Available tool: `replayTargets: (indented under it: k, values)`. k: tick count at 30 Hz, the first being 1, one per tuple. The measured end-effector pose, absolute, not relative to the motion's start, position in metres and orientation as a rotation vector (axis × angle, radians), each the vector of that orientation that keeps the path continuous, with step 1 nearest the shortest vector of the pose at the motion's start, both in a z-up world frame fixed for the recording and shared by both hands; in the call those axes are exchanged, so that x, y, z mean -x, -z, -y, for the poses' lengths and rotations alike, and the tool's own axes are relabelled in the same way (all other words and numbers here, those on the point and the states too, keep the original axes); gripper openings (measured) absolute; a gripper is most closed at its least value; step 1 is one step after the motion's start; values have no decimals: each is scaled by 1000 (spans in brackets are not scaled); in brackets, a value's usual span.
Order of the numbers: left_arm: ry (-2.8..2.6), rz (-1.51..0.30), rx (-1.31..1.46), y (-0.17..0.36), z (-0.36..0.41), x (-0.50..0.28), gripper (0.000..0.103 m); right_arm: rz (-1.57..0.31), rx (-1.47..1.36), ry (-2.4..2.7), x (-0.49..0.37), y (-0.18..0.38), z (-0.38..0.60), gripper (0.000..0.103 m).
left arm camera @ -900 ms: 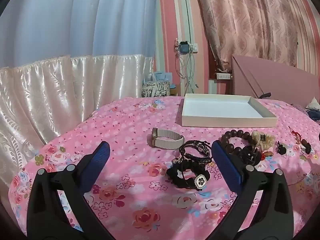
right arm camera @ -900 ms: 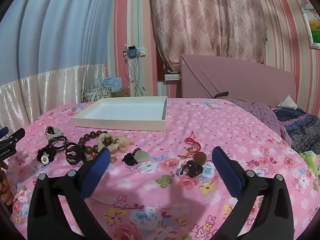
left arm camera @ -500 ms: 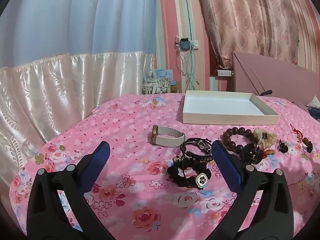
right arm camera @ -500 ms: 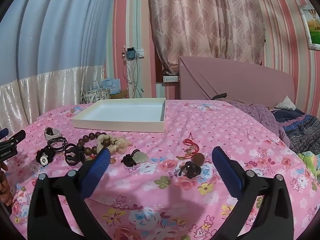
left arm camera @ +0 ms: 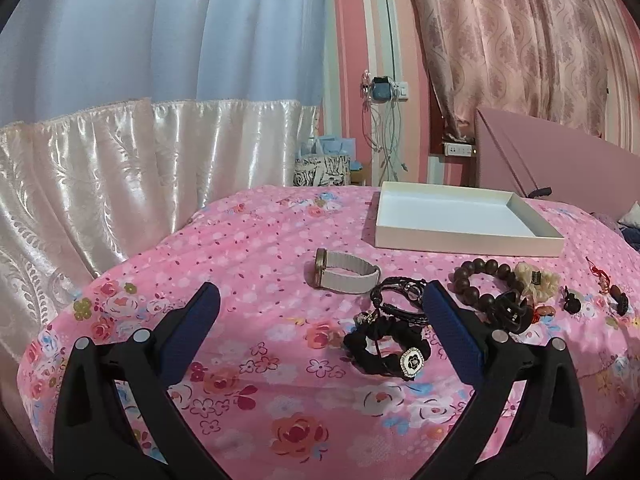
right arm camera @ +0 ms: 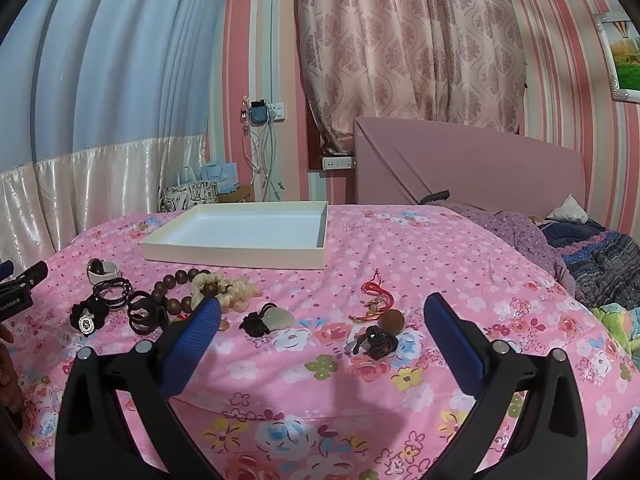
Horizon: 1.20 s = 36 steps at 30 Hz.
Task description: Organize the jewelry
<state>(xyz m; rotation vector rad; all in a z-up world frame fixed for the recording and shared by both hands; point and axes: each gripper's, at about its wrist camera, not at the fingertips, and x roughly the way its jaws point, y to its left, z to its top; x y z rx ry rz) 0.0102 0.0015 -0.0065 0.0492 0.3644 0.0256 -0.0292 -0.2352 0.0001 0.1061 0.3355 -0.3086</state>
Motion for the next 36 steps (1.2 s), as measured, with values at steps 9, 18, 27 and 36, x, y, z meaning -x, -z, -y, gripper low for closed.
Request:
replayTargets:
  k: [9, 18, 27, 36]
  values:
    - [-3, -367, -42, 7, -2, -10, 100, -335, -96, 312, 28, -1, 233, 101]
    - [26, -363, -50, 5, -1, -5, 100, -357, -89, 327, 27, -1, 233, 101]
    - [32, -370, -41, 2, -5, -6, 100, -368, -85, 334, 23, 0, 232, 101]
    - [31, -375, -46, 1, -4, -7, 100, -367, -84, 334, 23, 1, 233, 101]
